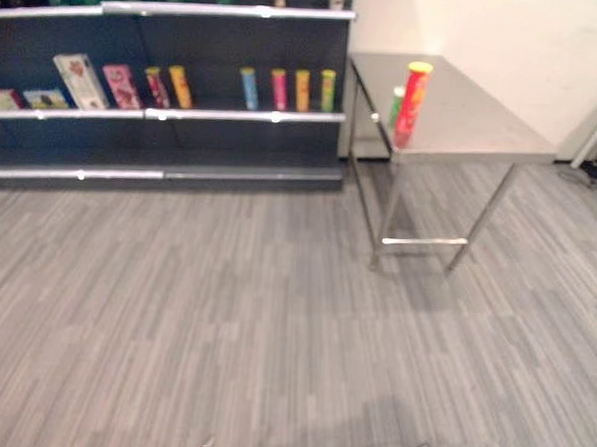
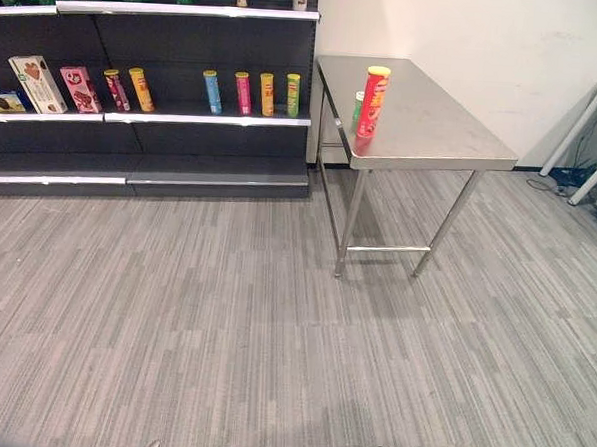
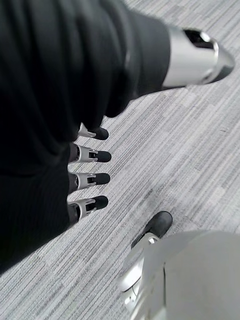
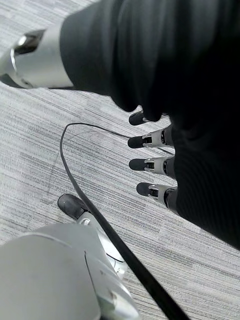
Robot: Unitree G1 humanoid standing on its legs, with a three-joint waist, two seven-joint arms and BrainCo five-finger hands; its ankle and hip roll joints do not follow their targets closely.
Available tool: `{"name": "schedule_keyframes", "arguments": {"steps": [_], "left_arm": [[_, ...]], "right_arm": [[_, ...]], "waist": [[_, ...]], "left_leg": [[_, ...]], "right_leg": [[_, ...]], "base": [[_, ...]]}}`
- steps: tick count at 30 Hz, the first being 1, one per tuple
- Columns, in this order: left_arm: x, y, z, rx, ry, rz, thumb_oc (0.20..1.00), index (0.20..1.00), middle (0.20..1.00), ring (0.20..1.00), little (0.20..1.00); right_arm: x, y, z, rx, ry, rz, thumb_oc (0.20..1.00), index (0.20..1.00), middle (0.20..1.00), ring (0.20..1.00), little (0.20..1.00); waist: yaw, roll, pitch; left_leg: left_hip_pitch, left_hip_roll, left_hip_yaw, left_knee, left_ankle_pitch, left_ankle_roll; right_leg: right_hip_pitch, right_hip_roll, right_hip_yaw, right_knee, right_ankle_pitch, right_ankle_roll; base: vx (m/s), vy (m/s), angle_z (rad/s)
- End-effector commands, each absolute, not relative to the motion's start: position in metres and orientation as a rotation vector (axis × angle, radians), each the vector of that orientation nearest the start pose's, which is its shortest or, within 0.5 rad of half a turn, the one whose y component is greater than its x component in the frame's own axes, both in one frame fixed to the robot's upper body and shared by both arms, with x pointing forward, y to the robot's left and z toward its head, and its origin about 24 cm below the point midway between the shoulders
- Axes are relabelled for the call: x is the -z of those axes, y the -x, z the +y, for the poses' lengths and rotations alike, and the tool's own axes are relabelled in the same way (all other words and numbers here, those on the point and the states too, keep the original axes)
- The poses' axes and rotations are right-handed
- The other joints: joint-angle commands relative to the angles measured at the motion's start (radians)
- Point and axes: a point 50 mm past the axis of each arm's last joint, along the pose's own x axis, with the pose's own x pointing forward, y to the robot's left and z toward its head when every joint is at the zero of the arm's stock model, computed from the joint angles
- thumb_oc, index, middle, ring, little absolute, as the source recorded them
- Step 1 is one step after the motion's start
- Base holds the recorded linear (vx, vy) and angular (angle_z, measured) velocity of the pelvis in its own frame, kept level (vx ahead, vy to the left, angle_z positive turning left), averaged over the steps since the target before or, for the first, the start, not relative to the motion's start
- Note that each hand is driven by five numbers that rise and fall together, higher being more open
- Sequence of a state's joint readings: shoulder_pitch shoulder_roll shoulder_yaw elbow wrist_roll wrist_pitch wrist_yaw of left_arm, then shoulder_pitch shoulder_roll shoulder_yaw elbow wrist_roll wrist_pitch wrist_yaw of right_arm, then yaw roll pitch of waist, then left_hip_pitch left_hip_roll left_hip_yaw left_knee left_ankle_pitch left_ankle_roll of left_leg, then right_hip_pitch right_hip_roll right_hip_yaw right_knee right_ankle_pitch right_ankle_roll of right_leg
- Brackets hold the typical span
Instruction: Put the goods on the table back onto the shelves and tidy them up.
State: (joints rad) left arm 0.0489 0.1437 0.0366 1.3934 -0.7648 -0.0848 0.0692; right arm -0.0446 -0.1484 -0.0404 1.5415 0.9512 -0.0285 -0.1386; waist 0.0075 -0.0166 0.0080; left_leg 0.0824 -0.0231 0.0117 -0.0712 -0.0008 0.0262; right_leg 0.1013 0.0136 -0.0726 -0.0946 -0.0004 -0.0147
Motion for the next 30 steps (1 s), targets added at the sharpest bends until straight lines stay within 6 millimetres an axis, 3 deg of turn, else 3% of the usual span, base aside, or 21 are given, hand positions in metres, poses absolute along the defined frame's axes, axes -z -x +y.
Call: {"name": "schedule_keyframes", "arguments": {"steps": [1,18,30], "left_arm": [[0.175,-0.054,0.205,-0.715,0.469,1.228,1.000,1.000,1.000,1.000,1.000],[0.174,-0.070,0.196,-0.618,0.430,1.213,1.000,1.000,1.000,1.000,1.000],[0.174,-0.068,0.200,-0.602,0.405,1.222,1.000,1.000,1.000,1.000,1.000]], "right_arm": [[0.176,-0.041,-0.203,0.874,-0.518,1.366,1.000,1.000,1.000,1.000,1.000],[0.176,-0.050,-0.200,0.727,-0.368,1.378,1.000,1.000,1.000,1.000,1.000],[0.175,-0.058,-0.201,0.625,-0.282,1.370,1.000,1.000,1.000,1.000,1.000]], "waist": [[-0.001,-0.022,-0.024],[-0.020,-0.027,-0.027],[-0.023,-0.028,-0.024]], "left_leg": [[0.027,0.030,-0.089,-0.016,-0.060,-0.047],[0.040,0.041,-0.078,-0.016,-0.066,-0.049],[0.040,0.045,-0.081,-0.016,-0.065,-0.050]], "right_leg": [[-0.019,-0.069,-0.007,0.007,0.021,0.075],[-0.011,-0.059,0.012,0.007,0.016,0.069],[-0.013,-0.051,0.020,0.007,0.013,0.065]], "base": [[0.00,0.000,0.00],[0.00,0.000,0.00],[0.00,-0.001,0.00]]}}
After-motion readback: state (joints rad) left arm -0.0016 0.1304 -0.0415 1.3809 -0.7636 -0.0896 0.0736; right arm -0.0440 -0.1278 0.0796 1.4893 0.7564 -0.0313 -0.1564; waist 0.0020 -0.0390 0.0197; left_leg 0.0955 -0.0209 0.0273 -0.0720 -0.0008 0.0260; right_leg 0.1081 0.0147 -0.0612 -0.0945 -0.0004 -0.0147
